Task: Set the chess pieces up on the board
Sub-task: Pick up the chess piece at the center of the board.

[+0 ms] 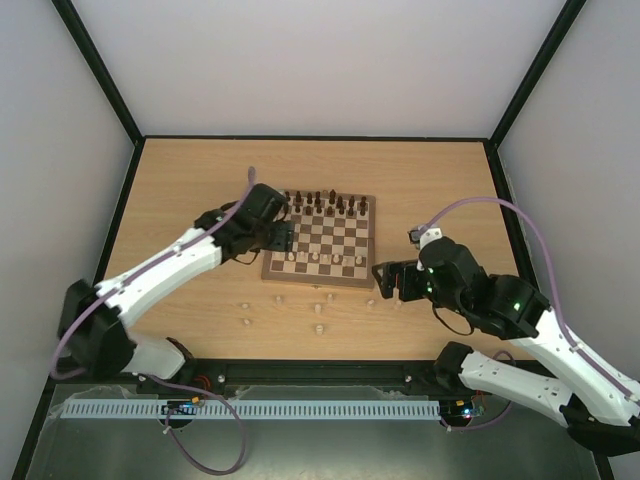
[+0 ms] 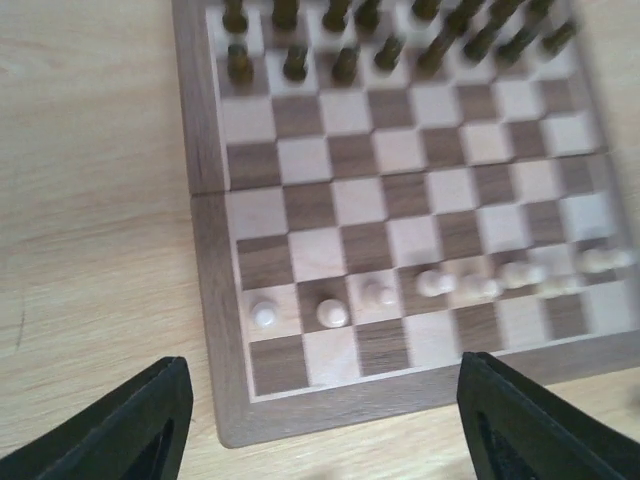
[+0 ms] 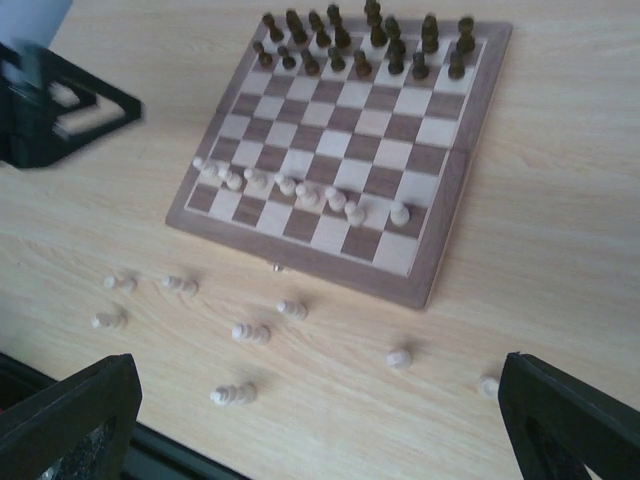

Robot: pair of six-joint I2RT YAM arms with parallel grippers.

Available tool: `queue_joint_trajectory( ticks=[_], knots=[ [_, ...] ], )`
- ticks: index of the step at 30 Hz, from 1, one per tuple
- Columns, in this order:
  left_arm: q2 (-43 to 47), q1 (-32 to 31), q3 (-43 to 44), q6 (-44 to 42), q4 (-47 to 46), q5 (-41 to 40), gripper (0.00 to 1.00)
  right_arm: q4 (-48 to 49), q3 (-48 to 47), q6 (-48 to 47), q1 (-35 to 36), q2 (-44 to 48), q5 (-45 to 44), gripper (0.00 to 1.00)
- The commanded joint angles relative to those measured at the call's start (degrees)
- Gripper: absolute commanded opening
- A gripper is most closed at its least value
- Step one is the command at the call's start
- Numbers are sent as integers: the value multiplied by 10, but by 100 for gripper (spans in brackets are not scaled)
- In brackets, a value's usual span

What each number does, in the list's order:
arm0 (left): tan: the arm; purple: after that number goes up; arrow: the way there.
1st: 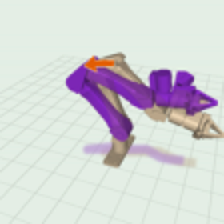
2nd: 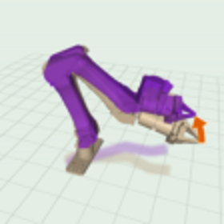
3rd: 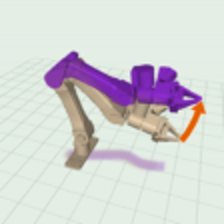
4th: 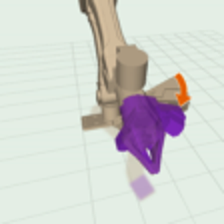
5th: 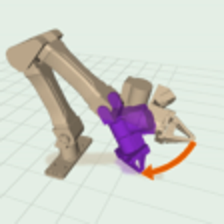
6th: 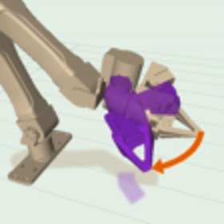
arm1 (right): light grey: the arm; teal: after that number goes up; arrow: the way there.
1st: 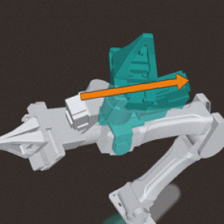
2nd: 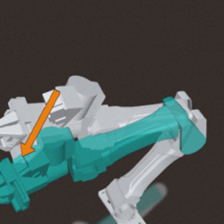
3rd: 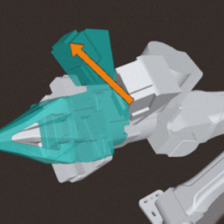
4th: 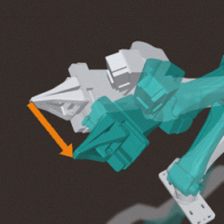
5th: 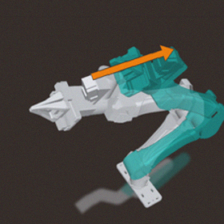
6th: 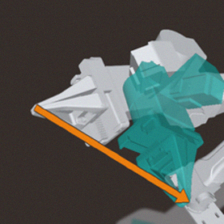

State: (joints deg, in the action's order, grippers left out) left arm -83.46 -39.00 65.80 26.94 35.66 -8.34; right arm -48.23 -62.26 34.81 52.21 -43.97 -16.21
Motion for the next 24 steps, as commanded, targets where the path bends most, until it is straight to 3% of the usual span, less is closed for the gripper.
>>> queue_joint_trajectory(
  ticks=[1,2,3,17,24],
  knots=[
    [97,-4,-18,-6,-21,14,83,25,61,11,2,23,50,99],
    [111,-4,-27,-5,-31,17,95,34,74,11,2,25,58,99],
    [124,-4,-35,-4,-41,21,98,45,81,11,2,26,65,99],
    [154,-4,-75,8,-85,37,99,63,89,12,2,1,59,99],
    [185,-4,-107,10,-101,53,99,61,111,67,2,-17,55,99]
  ],
)
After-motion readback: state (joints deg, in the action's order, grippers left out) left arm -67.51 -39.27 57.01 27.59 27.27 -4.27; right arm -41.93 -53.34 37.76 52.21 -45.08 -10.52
